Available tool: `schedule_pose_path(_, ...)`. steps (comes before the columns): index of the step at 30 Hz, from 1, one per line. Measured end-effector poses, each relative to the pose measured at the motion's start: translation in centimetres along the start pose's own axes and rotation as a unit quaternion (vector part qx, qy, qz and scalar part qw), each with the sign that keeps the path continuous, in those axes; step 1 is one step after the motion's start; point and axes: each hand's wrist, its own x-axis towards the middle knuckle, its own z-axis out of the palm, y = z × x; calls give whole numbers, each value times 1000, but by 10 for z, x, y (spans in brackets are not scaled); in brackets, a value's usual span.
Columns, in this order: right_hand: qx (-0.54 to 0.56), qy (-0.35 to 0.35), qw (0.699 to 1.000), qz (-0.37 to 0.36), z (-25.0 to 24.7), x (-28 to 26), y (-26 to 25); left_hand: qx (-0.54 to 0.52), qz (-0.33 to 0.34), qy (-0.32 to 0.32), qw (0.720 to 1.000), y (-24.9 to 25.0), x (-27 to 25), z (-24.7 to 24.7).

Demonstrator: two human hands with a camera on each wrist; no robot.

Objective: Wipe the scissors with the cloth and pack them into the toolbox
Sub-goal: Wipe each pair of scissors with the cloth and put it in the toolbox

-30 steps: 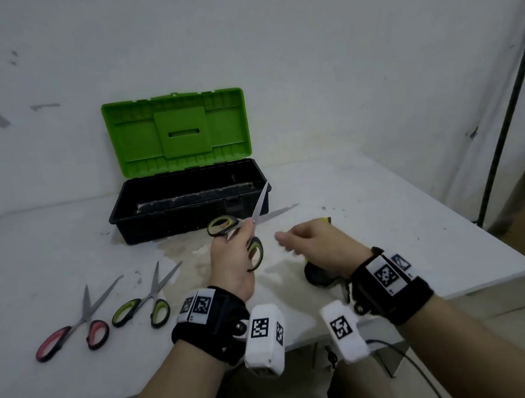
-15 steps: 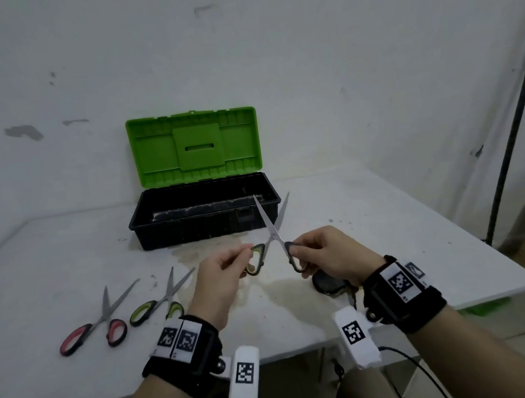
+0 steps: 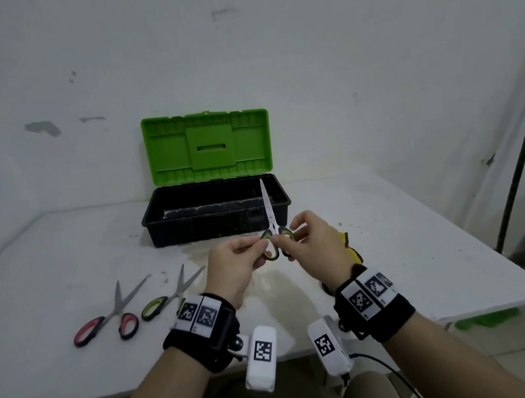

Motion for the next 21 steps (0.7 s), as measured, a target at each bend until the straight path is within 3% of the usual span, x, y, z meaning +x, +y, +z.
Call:
schedule_pose_path(5, -82, -11, 996, -38, 19, 26, -18, -4, 5, 17, 1000, 17, 24, -7)
schedule_pose_path(9, -117, -29, 992, -38, 36, 62, -31, 27, 13, -11, 999, 30, 54, -24)
schedule_pose_path(11, -127, -28, 991, -19, 40, 85, -36, 73, 45, -17, 996, 40, 79, -45)
schedule_pose_path(14, -159, -32, 987, -3, 45, 129, -37, 201, 97, 27, 974, 50, 134, -96)
schedule_pose_path(17, -222, -50, 973, 39, 59, 179, -37, 298, 65, 68, 950, 52, 180, -150)
schedule_pose_path(21, -282, -97, 948, 107, 91, 223, -38, 365, -31, 53, 929, 30, 228, -198)
